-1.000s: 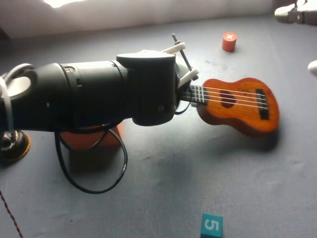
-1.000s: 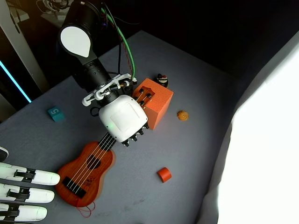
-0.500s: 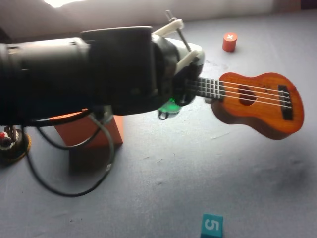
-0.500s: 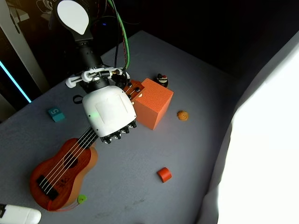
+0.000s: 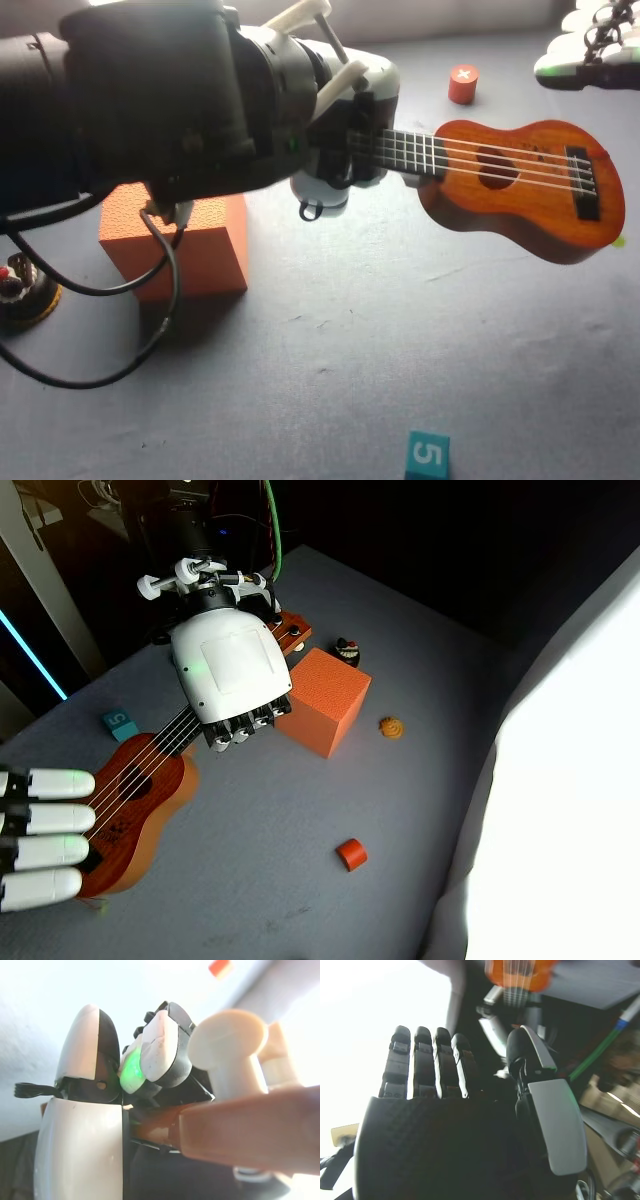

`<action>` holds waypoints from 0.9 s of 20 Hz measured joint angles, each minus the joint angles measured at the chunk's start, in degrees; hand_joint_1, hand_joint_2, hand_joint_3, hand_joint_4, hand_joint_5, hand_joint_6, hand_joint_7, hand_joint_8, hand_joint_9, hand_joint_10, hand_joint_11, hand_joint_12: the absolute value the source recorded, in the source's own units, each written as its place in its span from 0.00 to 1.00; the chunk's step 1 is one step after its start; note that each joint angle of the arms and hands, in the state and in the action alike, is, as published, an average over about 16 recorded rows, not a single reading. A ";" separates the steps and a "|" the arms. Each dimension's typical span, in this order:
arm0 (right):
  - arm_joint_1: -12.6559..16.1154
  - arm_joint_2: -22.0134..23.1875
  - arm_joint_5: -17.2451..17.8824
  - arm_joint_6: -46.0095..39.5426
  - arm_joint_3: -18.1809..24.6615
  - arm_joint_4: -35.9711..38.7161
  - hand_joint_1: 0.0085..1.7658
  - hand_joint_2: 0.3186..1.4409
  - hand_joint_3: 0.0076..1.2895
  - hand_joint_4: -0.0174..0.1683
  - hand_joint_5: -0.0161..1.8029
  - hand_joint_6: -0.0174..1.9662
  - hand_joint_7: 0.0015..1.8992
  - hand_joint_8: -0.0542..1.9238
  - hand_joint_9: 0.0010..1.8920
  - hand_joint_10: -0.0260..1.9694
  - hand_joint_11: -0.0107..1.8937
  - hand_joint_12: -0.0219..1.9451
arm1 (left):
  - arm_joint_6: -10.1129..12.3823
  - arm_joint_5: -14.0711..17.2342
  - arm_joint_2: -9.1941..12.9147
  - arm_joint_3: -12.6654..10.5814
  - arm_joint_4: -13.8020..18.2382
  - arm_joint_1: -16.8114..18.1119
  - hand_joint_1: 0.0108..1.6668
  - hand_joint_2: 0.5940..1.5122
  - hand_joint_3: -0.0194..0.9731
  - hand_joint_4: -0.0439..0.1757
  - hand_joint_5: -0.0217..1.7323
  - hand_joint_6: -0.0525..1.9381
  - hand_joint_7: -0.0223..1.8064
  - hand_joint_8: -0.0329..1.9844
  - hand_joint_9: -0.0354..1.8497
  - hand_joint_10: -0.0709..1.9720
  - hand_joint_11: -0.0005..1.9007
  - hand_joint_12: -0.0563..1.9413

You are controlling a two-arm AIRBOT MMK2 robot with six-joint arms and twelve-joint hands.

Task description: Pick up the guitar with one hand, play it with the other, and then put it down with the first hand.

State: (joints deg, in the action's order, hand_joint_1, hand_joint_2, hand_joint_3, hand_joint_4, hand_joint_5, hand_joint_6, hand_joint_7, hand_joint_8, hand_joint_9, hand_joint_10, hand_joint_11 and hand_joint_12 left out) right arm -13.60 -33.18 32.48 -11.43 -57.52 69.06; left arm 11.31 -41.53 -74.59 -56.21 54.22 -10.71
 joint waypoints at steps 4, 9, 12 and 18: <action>-0.04 -0.25 3.64 -3.72 -0.22 4.94 0.30 0.93 0.01 0.09 0.06 0.02 0.06 0.03 0.04 0.02 0.02 0.02 | -1.56 0.92 1.16 0.86 -1.06 1.18 0.92 0.51 0.06 0.18 0.77 0.97 0.75 1.00 0.79 0.99 0.79 0.99; -0.52 -1.20 4.41 -4.90 -0.23 6.64 0.29 0.93 0.01 0.08 0.06 0.02 0.06 0.03 0.04 0.02 0.02 0.01 | -2.81 1.27 1.97 1.48 -1.95 2.09 0.92 0.51 0.05 0.18 0.76 0.97 0.75 1.00 0.78 0.99 0.78 0.99; -1.00 -2.07 3.63 -4.98 -0.24 6.78 0.29 0.93 0.01 0.08 0.06 0.02 0.06 0.03 0.04 0.02 0.02 0.01 | -3.35 1.40 2.28 1.76 -2.31 2.38 0.92 0.51 0.05 0.18 0.76 0.97 0.75 1.00 0.78 0.99 0.78 0.99; -2.30 -3.79 1.28 -4.50 0.00 6.49 0.30 0.93 0.01 0.08 0.06 0.02 0.06 0.03 0.04 0.02 0.02 0.03 | -4.08 1.48 2.62 1.86 -2.39 2.65 0.92 0.51 0.04 0.18 0.76 0.97 0.75 1.00 0.77 0.99 0.78 0.99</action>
State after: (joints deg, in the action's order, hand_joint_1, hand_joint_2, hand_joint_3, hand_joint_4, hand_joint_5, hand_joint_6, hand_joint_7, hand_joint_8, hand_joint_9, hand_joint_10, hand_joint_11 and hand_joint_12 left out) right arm -15.90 -36.98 33.76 -15.92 -57.53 75.55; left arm 7.23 -40.05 -71.98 -54.34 51.83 -8.06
